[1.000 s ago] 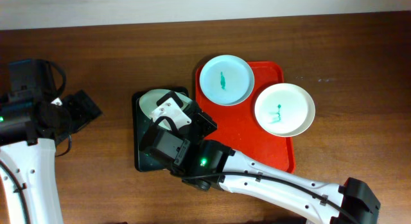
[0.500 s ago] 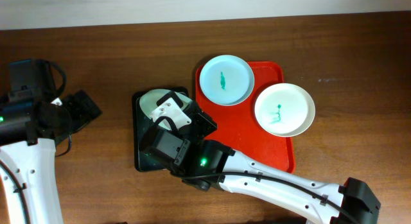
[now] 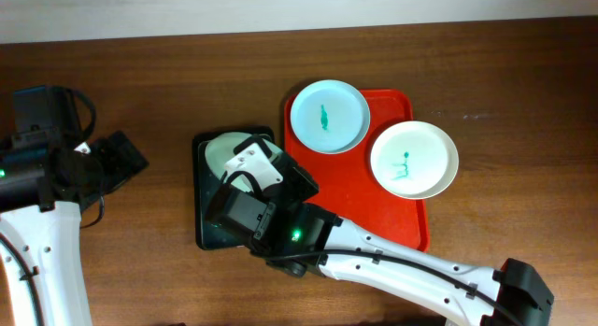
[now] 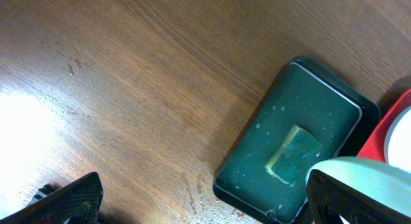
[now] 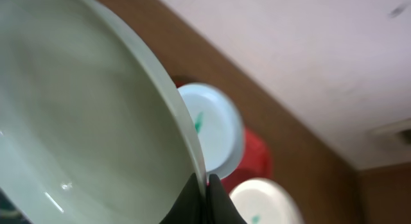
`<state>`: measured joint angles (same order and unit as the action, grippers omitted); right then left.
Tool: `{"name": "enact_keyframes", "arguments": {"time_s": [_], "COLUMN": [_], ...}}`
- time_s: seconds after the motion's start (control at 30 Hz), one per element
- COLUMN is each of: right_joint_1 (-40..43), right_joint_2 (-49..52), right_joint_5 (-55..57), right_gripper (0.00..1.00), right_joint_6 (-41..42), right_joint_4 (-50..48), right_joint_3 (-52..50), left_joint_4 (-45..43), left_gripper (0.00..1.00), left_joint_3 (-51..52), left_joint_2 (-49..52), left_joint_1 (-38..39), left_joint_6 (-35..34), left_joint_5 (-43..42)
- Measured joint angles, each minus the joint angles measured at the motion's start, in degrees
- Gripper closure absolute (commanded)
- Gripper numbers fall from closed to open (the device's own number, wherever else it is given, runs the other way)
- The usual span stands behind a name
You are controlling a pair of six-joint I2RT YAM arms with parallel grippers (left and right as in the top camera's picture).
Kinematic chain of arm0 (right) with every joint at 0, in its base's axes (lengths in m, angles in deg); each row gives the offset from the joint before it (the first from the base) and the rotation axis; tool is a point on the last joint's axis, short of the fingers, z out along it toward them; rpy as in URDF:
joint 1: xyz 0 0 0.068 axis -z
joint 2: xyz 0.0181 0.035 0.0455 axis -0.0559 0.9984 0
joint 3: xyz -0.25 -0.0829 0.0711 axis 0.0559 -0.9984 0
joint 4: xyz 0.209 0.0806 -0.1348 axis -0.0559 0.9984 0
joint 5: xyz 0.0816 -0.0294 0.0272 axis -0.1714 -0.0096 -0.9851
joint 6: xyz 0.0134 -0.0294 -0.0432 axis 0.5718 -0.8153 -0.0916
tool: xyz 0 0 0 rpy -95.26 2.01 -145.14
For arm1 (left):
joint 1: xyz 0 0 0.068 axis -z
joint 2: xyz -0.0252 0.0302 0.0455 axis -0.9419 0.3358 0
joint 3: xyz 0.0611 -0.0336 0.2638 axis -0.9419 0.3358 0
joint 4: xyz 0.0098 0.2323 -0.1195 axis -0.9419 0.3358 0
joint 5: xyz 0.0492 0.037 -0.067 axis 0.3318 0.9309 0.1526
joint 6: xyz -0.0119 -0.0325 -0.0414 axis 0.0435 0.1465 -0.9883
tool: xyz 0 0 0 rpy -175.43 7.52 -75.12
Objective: Clean dirty plates on tray and stack at the side
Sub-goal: 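Lift the pale green plate with right gripper and tilt it over green tray, then carry the pale green plate right and set it on the table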
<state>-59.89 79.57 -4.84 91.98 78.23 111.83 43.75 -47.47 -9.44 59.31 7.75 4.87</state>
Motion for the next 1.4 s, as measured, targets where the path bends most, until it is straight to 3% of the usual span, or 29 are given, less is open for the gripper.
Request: {"name": "enact_keyframes", "arguments": {"time_s": [0.13, 0.33, 0.6, 0.77, 0.9, 1.03, 1.3, 1.4], "right_joint_1": [2.9, 16.2, 57.0, 83.2, 96.7, 103.6, 105.2, 105.2], "right_joint_2": [0.0, -6.4, -22.9, -19.9, -13.0, -2.8, 13.8, 15.6], "right_joint_5": [-10.4, -28.3, -50.9, -55.5, -57.6, -58.9, -56.4, -53.5], "right_gripper": [0.96, 0.96, 0.96, 0.96, 0.96, 0.96, 0.95, 0.85], "right_joint_6": [7.8, 13.5, 14.8, 10.7, 8.6, 8.1, 6.6, 6.6], "right_joint_4": [3.1, 12.9, 26.4, 30.6, 31.5, 31.5, 32.3, 32.1], "right_joint_3": [0.2, 4.1, 8.0, 7.5, 7.5, 7.5, 7.1, 6.8], "left_joint_4": [0.0, 0.0, 0.0, 0.0, 0.0, 0.0, 0.0, 0.0], "left_gripper": [0.01, 0.01, 0.01, 0.01, 0.01, 0.01, 0.01, 0.01], "left_joint_3": [0.0, 0.0, 0.0, 0.0, 0.0, 0.0, 0.0, 0.0], "left_joint_2": [0.0, 0.0, 0.0, 0.0, 0.0, 0.0, 0.0, 0.0], "left_joint_1": [0.0, 0.0, 0.0, 0.0, 0.0, 0.0, 0.0, 0.0], "left_joint_6": [0.0, 0.0, 0.0, 0.0, 0.0, 0.0, 0.0, 0.0], "left_joint_5": [0.0, 0.0, 0.0, 0.0, 0.0, 0.0, 0.0, 0.0]}}
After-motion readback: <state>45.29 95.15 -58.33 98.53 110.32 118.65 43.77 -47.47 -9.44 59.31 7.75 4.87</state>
